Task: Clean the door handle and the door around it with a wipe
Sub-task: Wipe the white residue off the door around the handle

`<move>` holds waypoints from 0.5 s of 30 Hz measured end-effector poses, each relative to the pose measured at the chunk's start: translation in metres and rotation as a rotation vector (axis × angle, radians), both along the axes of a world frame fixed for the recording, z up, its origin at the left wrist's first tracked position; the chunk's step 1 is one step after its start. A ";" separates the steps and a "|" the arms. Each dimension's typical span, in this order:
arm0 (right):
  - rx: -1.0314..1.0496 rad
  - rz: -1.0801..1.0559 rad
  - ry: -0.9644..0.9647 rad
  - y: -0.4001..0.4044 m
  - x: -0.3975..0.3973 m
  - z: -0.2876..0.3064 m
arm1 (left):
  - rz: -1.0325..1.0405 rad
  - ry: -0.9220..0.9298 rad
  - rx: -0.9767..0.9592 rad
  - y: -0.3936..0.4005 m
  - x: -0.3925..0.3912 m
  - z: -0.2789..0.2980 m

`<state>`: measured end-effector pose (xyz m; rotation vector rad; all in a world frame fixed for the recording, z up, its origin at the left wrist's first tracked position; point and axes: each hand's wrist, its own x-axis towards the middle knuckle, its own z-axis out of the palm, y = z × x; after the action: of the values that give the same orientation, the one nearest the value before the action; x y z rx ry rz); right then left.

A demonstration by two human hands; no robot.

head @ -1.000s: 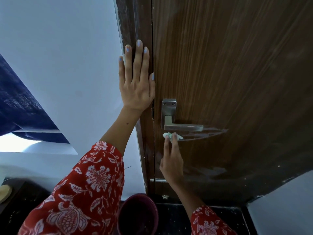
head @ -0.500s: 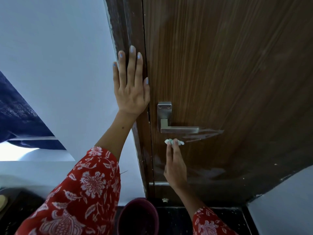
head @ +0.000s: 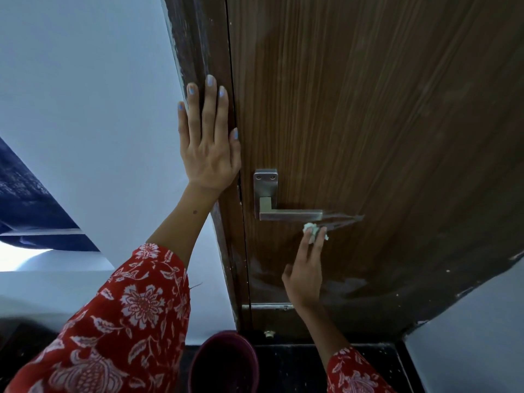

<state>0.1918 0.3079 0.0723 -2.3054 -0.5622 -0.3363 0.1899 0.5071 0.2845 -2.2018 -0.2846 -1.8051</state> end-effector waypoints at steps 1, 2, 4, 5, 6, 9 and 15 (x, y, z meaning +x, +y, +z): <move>0.039 -0.023 0.012 0.001 0.000 0.008 | -0.007 0.002 -0.006 0.000 0.000 0.000; 0.073 -0.027 0.019 0.005 -0.001 0.015 | -0.015 0.007 -0.014 0.000 -0.001 0.000; 0.076 0.015 0.011 0.010 -0.006 0.026 | -0.020 0.033 -0.035 -0.002 -0.003 -0.001; 0.042 0.048 0.006 0.011 -0.008 0.028 | -0.019 0.047 -0.048 -0.003 -0.004 -0.001; -0.001 0.077 0.005 0.010 -0.011 0.026 | -0.024 0.060 -0.066 -0.005 -0.005 -0.002; -0.059 0.087 0.051 0.001 -0.013 0.015 | -0.076 0.122 -0.165 -0.017 -0.016 -0.006; 0.308 -0.055 0.317 0.002 -0.016 0.035 | -0.414 0.215 -0.634 -0.067 -0.075 -0.032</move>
<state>0.1755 0.3097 0.1077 -2.0231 -0.2668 -0.0715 0.1151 0.4406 0.2523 -3.0630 -0.4249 -1.8222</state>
